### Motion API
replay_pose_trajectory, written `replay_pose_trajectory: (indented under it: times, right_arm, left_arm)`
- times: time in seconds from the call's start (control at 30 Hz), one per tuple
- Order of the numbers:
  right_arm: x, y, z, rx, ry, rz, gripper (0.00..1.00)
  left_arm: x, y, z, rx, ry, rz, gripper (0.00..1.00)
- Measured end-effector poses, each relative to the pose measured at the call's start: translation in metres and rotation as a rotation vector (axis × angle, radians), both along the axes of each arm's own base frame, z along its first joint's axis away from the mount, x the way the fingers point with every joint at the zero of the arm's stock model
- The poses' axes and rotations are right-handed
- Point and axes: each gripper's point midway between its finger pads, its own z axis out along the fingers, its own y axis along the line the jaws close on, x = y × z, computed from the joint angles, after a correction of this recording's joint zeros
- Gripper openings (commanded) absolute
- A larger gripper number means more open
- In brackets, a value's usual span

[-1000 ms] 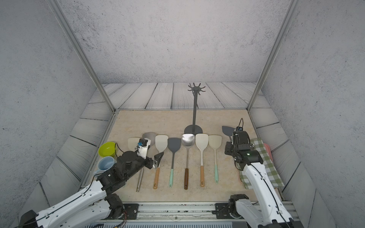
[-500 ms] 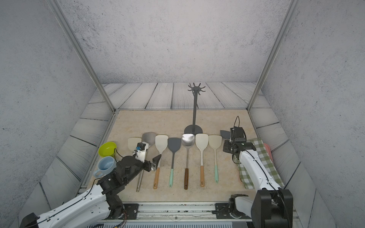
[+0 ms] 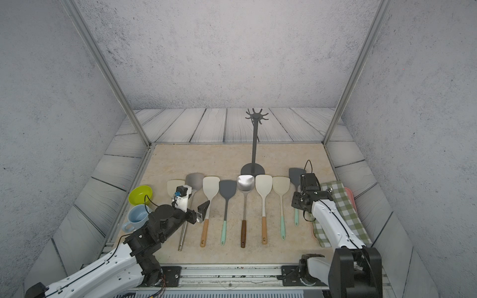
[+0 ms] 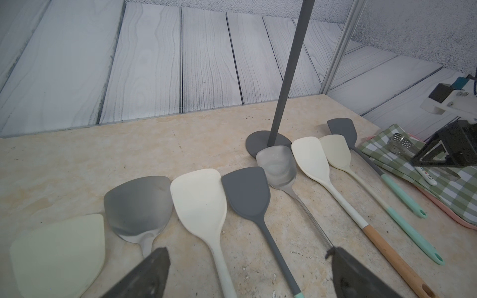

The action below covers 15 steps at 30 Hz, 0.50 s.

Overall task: Take the spatula off the kitchen utensil rack
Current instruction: Place the spatula at the center of the board.

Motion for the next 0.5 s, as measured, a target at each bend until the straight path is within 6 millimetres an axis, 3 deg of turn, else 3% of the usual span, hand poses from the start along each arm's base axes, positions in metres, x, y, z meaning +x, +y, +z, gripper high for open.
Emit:
replay_pose_trajectory:
  times: [0.23, 0.5]
  right_arm:
    - [0.001, 0.002, -0.007, 0.018, 0.014, -0.015, 0.53]
    - [0.035, -0.002, -0.030, 0.053, 0.104, -0.023, 0.50]
  left_arm:
    - [0.001, -0.001, -0.003, 0.007, 0.007, 0.000, 0.99]
    - [0.002, -0.002, -0.003, 0.007, 0.006, -0.001, 0.99]
